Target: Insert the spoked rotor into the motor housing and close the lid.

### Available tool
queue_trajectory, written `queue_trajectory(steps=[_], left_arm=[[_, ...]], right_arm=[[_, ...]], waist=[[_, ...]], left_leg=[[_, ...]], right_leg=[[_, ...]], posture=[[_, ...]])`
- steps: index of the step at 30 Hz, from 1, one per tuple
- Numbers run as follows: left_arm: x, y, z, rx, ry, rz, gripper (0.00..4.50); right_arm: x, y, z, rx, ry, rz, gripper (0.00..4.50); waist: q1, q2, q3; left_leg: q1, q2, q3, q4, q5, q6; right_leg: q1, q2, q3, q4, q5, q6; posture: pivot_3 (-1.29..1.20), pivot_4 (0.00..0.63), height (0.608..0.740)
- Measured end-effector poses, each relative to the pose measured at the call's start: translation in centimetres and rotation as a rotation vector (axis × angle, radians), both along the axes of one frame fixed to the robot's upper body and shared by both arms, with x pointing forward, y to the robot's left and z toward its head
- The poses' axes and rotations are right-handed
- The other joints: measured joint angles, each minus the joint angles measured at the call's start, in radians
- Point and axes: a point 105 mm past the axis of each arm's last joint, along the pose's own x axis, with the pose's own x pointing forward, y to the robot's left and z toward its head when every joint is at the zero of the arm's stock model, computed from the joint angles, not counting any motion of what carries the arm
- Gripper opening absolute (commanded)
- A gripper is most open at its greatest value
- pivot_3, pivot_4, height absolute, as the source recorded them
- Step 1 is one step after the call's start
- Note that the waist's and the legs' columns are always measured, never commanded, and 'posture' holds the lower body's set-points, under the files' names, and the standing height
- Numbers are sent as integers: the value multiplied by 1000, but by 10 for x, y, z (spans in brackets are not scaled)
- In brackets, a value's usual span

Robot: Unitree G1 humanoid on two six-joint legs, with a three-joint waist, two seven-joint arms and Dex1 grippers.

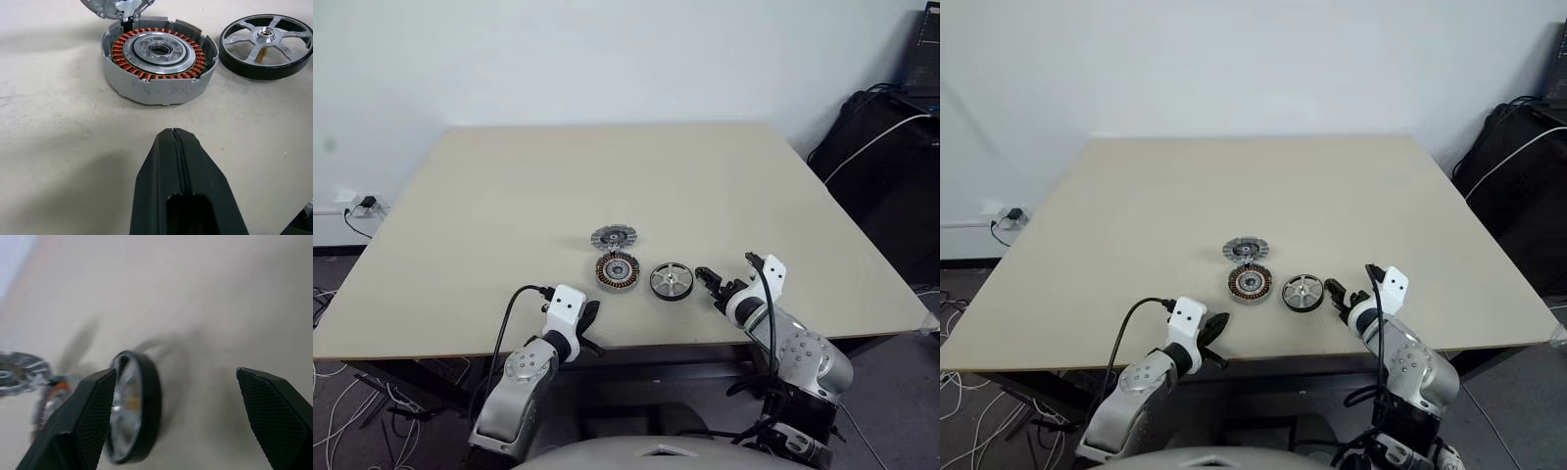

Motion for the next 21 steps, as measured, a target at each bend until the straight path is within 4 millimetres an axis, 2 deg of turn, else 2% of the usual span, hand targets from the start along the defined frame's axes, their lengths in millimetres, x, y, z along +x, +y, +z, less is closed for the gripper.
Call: queue_trajectory(steps=[6,21], left_arm=[[-1,0,-1,-1,3,1,0],[-2,1,-2,3,9,4,0]], right_arm=[[1,7,5,149,-4,-1,4160],[-7,13,-14,364,80,-49,4160]], waist=[[0,1,0],[-8,2,1]], left_leg=[[0,0,0,0,0,0],[-1,0,0,0,0,0]], right_leg=[[0,0,0,0,-1,1],[-1,0,0,-1,-1,1]], posture=[[0,0,740],[0,0,740]])
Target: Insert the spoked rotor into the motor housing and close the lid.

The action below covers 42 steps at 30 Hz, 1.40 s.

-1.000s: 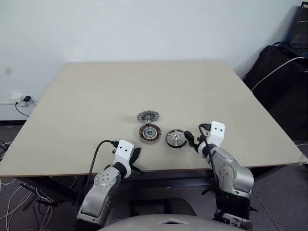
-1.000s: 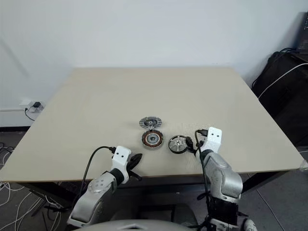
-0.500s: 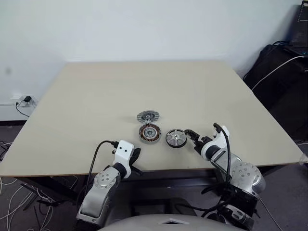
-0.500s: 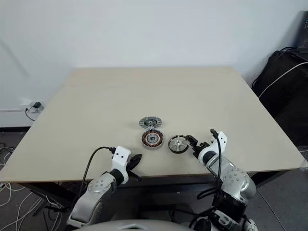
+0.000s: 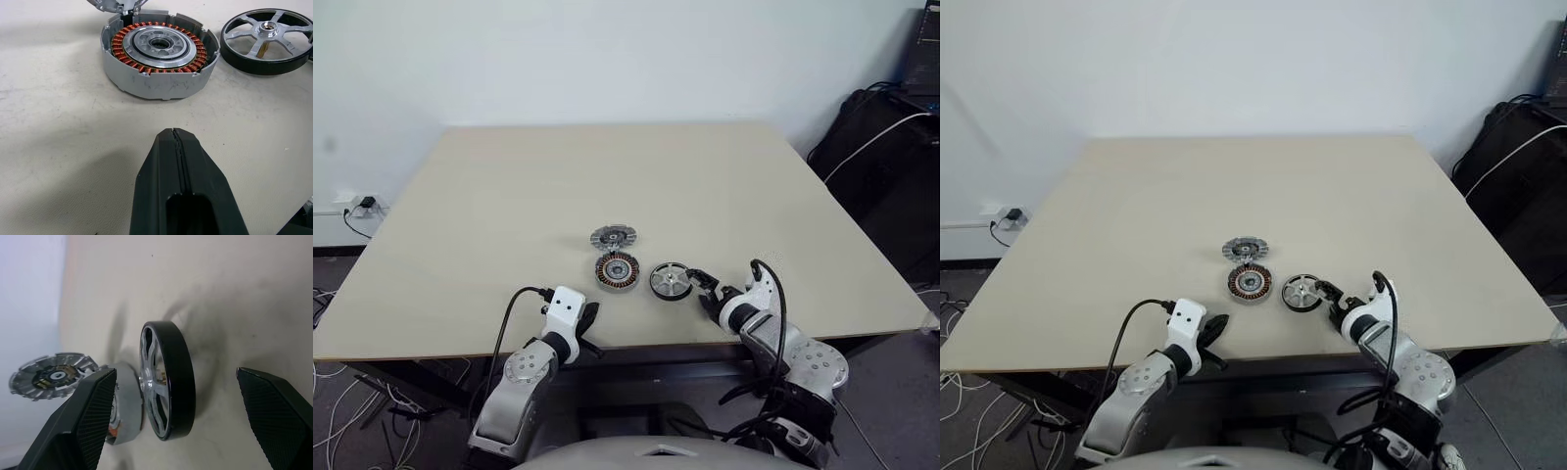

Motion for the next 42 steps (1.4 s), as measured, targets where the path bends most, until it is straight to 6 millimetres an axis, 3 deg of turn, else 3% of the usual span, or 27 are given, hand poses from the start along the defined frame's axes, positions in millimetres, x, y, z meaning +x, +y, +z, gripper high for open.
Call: queue_trajectory(steps=[4,7,15,17,29,34,42], left_arm=[[0,0,-1,2,3,0,0],[-1,1,-1,3,9,0,0],[-1,0,-1,2,9,1,0],[-1,0,-1,2,9,2,0],[0,1,-1,0,6,4,0],[0,1,-1,0,5,4,0],[-1,1,-1,-1,3,5,0]], right_arm=[[-1,0,-2,32,2,-16,4160],[-1,0,-4,47,5,-25,3600],[-1,7,-9,62,31,-8,945],[1,10,-6,70,16,-3,490],[-1,11,-5,89,9,-15,491],[4,13,21,114,-89,-7,491],[4,44,37,160,-127,118,491]], waist=[[0,0,0],[-1,0,0],[-1,1,0],[-1,1,0],[-1,1,0],[-1,1,1],[-1,1,1]], left_leg=[[0,0,0,0,0,0],[0,0,0,0,0,0],[-1,0,0,0,0,0],[-1,1,0,0,0,0],[-2,1,0,0,0,0],[-6,1,0,0,0,0],[-9,0,0,0,0,0]], right_leg=[[0,0,0,0,0,0],[0,0,0,0,0,0],[-1,0,0,0,0,0],[-1,0,0,0,0,0],[-2,0,0,0,0,0],[-6,0,0,0,0,1],[-9,0,1,0,2,-1]], posture=[[0,0,740],[0,0,740],[0,0,740],[0,0,740],[0,0,740],[0,0,740],[0,0,740]])
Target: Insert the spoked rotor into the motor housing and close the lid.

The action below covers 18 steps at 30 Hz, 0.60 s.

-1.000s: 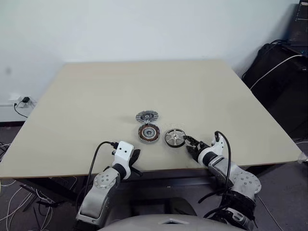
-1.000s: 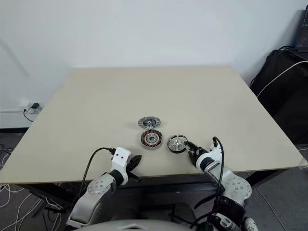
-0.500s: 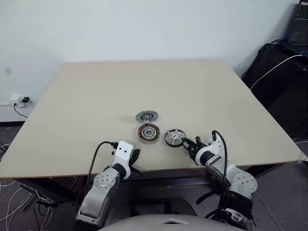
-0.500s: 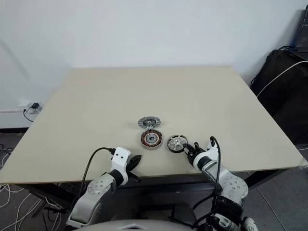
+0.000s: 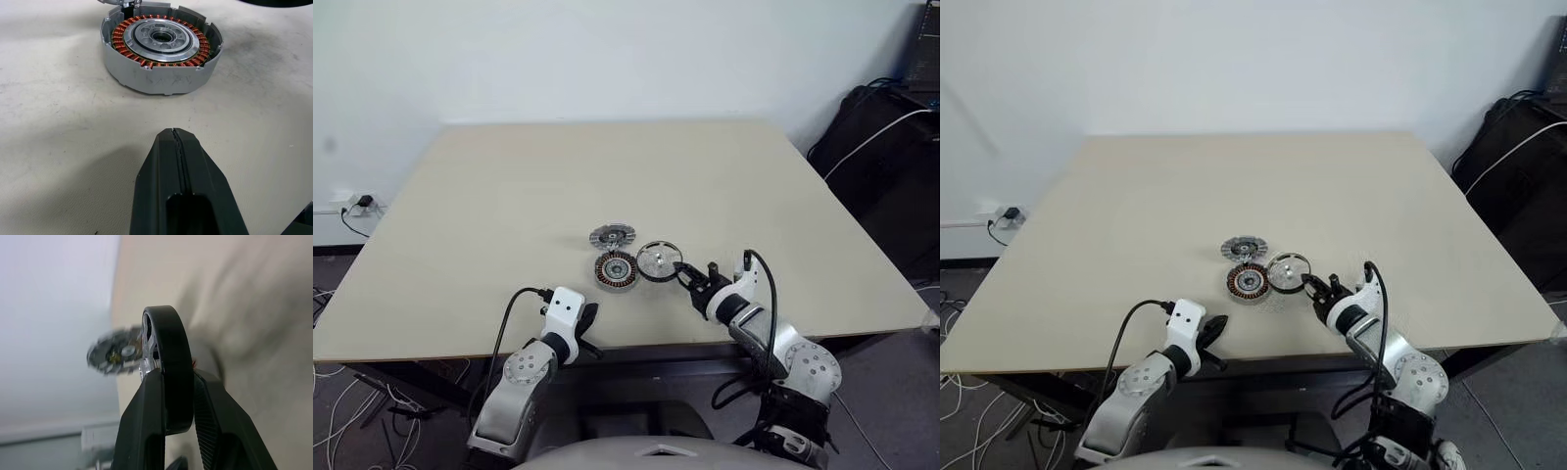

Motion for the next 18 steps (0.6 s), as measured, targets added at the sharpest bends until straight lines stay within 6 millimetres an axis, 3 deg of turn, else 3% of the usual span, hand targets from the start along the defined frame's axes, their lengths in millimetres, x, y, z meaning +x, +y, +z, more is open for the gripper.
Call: queue_trajectory(steps=[18], left_arm=[[-8,9,-8,14,31,31,0]], right_arm=[[3,51,-15,39,52,152,491]], waist=[[0,0,0]], left_leg=[[0,0,0,0,0,0]], right_leg=[[0,0,0,0,0,0]], posture=[[0,0,740]])
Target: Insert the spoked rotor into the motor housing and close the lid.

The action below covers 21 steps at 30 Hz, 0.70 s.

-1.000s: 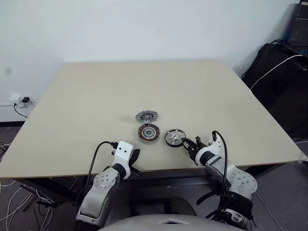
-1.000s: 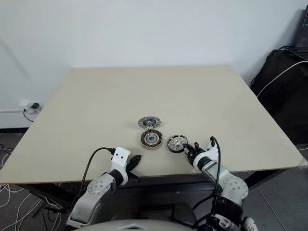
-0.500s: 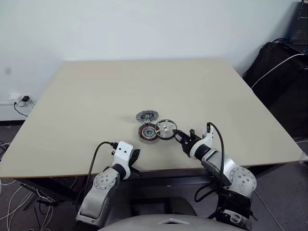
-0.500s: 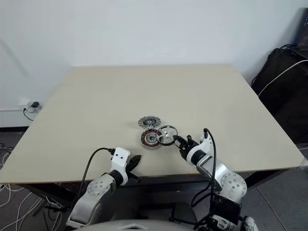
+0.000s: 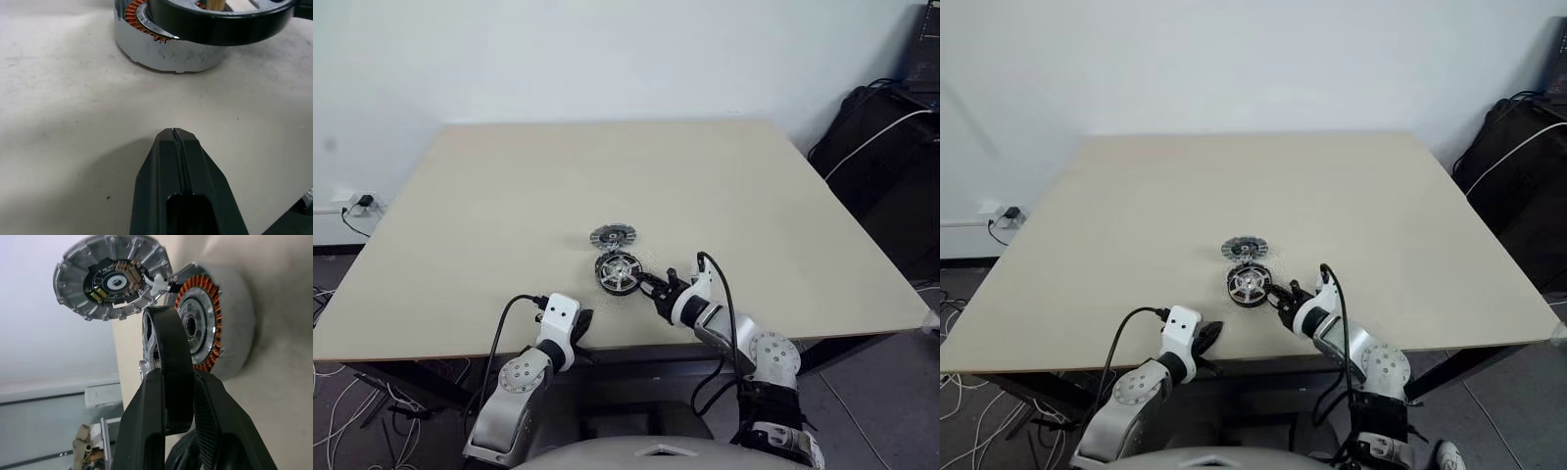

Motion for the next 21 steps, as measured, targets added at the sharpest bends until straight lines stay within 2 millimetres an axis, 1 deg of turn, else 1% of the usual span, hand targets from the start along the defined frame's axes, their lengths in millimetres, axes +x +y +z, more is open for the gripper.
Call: queue_trajectory(steps=[5,10,21], left_arm=[[0,0,0,2,-1,3,0],[1,1,1,3,-5,5,0],[4,1,7,4,-28,10,0]], right_arm=[[10,7,8,9,-37,5,491],[19,12,11,6,-61,4,491],[29,14,2,-19,-59,-18,491]], waist=[[0,0,0],[0,0,0],[0,0,0]], left_leg=[[0,0,0,0,0,0],[0,0,0,0,0,0],[0,0,0,0,0,0]], right_leg=[[0,0,0,0,2,-1],[0,0,0,0,3,1],[0,0,0,0,5,3]], posture=[[0,0,740],[0,0,740],[0,0,740]])
